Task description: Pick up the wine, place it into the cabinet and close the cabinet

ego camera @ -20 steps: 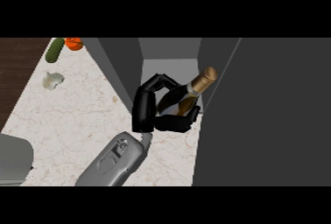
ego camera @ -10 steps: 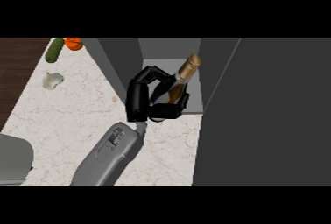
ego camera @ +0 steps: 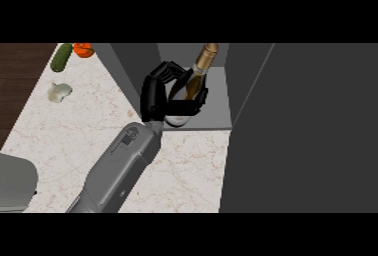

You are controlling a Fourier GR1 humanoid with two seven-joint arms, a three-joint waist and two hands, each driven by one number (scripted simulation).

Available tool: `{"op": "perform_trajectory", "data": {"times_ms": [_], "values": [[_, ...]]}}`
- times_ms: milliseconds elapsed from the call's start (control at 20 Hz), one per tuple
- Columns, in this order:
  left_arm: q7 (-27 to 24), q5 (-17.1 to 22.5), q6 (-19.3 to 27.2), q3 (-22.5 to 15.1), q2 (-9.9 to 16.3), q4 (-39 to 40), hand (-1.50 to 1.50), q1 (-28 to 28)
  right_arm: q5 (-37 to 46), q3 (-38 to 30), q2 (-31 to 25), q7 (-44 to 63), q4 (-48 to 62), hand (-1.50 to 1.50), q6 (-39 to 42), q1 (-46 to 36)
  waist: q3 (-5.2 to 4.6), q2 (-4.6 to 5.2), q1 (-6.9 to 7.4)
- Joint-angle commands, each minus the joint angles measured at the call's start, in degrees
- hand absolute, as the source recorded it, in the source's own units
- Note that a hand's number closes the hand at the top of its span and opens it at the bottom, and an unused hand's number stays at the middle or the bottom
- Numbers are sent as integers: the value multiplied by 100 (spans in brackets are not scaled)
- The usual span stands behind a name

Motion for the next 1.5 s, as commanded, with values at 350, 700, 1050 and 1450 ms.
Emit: {"op": "perform_trajectory", "data": {"times_ms": [350, 700, 1050, 1450], "values": [[-403, 465, 44, 227, -26, 1665, 150, -1102, -629, -41, 38, -106, -504, -150, 207, 488, 1, 21, -120], [-1137, 174, -31, 734, -26, 2731, 150, -1752, -279, 208, 139, 80, -602, -150, 65, 370, -2, 42, -155], [-1544, 283, 4, 1112, 28, 3295, 150, -2141, -290, 160, 219, -606, -146, -150, 235, 562, 2, 51, -133], [-1419, 583, -144, 1540, -18, 3852, 150, -2587, -566, 77, 104, -403, -264, -150, 340, 606, 1, 84, -228]]}}
